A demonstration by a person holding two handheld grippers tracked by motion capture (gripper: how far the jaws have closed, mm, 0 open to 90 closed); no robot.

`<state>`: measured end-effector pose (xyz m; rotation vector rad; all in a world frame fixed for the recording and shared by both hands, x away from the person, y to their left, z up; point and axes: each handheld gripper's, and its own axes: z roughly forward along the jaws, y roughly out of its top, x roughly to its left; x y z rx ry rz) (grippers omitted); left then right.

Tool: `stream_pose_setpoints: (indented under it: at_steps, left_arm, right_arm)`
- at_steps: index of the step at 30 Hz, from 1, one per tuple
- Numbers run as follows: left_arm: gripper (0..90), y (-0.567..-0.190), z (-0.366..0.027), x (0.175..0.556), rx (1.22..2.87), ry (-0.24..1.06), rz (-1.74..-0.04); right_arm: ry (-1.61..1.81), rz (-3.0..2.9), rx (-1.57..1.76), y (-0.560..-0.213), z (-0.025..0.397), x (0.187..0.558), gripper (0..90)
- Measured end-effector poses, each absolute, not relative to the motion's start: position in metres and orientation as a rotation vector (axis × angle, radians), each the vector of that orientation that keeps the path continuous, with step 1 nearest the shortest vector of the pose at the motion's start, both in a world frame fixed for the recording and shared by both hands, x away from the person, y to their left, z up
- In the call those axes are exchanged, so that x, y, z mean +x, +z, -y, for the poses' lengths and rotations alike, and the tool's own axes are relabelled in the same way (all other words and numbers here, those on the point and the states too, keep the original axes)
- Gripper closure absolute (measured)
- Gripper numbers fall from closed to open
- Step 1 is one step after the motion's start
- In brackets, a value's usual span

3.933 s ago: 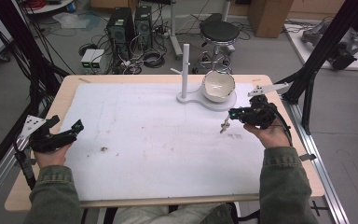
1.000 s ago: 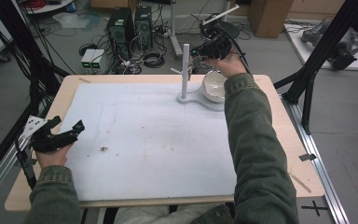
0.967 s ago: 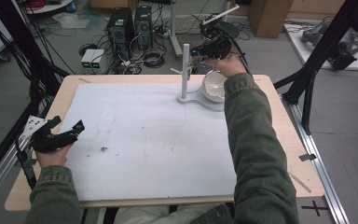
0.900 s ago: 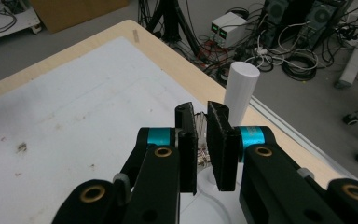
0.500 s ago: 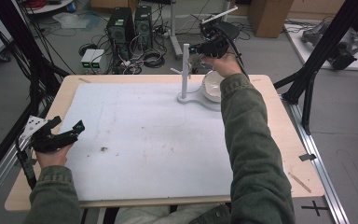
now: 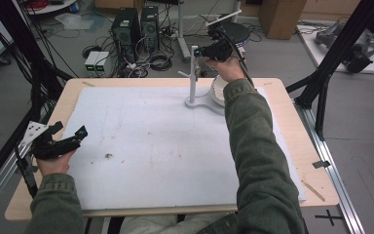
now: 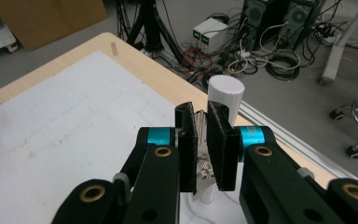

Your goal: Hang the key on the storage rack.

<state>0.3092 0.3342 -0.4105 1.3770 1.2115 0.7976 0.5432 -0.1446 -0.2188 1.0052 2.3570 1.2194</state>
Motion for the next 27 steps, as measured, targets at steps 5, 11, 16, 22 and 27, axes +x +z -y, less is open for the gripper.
stream_pose_setpoints:
  at_steps: [5,11,16,22,27]
  left_arm:
    - [6.6,-0.410,-0.335,0.309,1.377,0.797,-1.213]
    - [6.6,-0.410,-0.335,0.309,1.372,0.797,-1.214]
    - [6.7,-0.410,-0.335,0.308,1.368,0.798,-1.214]
    - [6.6,-0.410,-0.335,0.308,1.362,0.795,-1.217]
    - [6.6,-0.409,-0.336,0.307,1.360,0.798,-1.217]
  right_arm:
    - [1.207,-2.368,1.031,-0.221,0.143,0.542,82.1]
    - [1.226,-2.343,1.090,-0.224,0.149,0.532,64.3]
    - [1.128,-2.324,1.143,-0.227,0.156,0.525,40.0]
    - [1.116,-2.304,1.143,-0.221,0.158,0.517,25.7]
    - [1.056,-2.319,1.153,-0.220,0.157,0.512,12.6]
